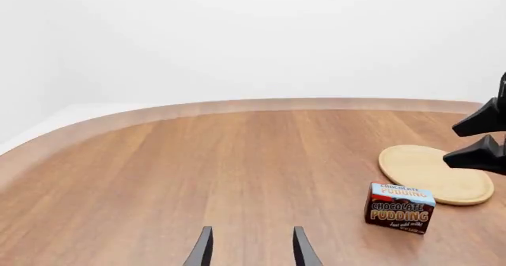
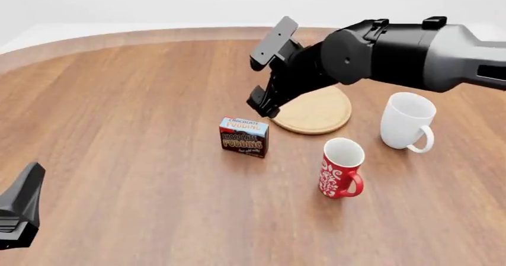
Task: Put the chocolate pudding to the left of the plate.
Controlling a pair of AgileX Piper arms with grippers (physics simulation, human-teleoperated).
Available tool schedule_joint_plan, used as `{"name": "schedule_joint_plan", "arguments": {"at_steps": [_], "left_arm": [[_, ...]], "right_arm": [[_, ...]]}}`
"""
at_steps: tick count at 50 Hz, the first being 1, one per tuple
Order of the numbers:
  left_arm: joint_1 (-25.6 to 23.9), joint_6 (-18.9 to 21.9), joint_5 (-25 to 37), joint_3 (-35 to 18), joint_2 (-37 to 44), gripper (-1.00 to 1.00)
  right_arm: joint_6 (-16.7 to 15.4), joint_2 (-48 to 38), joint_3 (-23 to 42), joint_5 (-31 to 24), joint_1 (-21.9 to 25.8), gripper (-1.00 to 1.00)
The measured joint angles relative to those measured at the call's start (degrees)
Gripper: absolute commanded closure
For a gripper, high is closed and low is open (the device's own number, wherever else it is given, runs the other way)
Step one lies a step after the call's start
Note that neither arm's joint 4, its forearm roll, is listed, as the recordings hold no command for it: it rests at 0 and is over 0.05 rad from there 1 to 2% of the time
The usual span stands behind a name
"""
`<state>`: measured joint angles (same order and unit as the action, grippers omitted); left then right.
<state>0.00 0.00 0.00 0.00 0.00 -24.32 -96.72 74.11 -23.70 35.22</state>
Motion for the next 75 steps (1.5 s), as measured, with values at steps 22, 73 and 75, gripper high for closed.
{"name": "schedule_joint_plan", "arguments": {"at_steps": [22, 73, 75], "left_arm": [[0.00, 0.00, 0.00, 0.00, 0.00, -1.00], [0.00, 0.00, 0.00, 0.00, 0.00, -1.00], [0.00, 0.00, 0.00, 0.00, 0.00, -1.00]], "right_arm": [[1.52, -4.74, 1.15, 2.42, 1.06, -1.00], [3.54, -9.90, -1.55, 7.29, 0.54, -1.00], [3.62, -10.07, -1.63, 7.44, 0.57, -1.00]]}}
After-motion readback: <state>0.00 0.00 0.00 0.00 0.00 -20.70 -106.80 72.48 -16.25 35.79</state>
